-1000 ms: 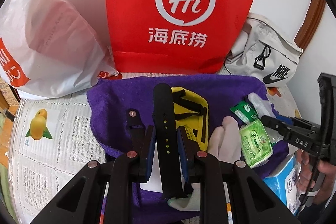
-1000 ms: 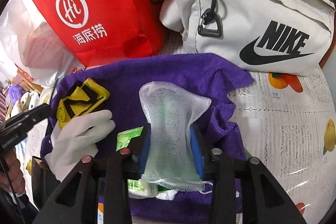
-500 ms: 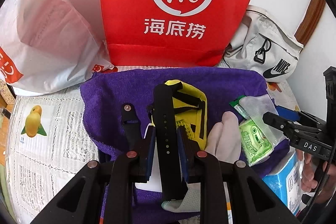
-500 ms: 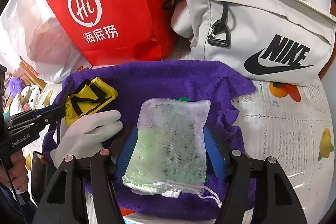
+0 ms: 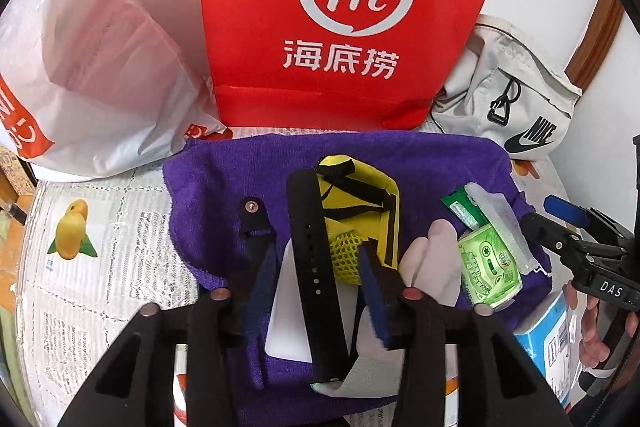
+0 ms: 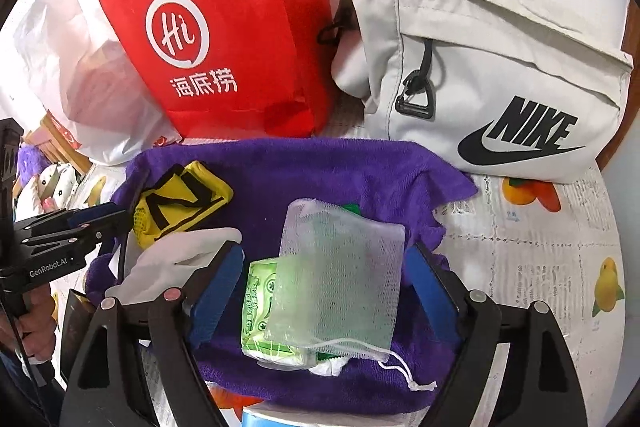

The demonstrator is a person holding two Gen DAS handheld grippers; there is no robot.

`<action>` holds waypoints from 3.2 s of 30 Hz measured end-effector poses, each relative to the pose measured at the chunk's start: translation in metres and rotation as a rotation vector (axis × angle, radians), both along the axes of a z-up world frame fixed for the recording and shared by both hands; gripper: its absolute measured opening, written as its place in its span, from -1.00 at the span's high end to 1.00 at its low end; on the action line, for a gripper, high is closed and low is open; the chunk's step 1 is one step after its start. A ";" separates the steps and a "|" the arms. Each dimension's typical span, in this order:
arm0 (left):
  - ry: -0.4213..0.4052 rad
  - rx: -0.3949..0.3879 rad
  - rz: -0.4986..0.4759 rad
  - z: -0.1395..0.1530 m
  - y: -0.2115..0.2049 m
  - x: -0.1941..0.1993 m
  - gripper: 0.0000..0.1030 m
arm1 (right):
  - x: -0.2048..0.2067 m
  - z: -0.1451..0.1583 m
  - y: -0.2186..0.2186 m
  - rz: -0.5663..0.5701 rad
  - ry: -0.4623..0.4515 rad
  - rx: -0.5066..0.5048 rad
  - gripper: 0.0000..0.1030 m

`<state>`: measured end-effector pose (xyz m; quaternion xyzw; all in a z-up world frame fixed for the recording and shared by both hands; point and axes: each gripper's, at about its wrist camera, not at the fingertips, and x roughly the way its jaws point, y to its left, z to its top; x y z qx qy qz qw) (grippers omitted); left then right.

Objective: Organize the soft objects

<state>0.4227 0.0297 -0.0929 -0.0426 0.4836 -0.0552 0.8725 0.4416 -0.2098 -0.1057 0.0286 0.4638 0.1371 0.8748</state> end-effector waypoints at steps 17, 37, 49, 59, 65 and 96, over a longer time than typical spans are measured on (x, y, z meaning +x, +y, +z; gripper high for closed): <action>-0.050 0.056 0.032 0.042 -0.007 -0.024 -0.46 | -0.027 0.041 0.020 0.007 -0.088 -0.022 -0.73; -0.175 0.064 0.040 0.120 -0.015 -0.204 -0.82 | -0.202 0.100 0.005 -0.098 -0.131 -0.026 -0.92; -0.258 0.134 0.056 0.131 -0.035 -0.321 -0.83 | -0.317 0.123 -0.009 -0.142 -0.200 -0.056 -0.93; -0.270 0.079 0.065 0.129 -0.039 -0.356 -0.83 | -0.363 0.127 -0.014 -0.157 -0.237 -0.058 -0.93; -0.270 0.086 0.076 0.128 -0.037 -0.360 -0.83 | -0.370 0.125 -0.018 -0.173 -0.239 -0.042 -0.93; -0.271 0.088 0.093 0.130 -0.035 -0.365 -0.83 | -0.379 0.122 -0.018 -0.164 -0.235 -0.024 -0.93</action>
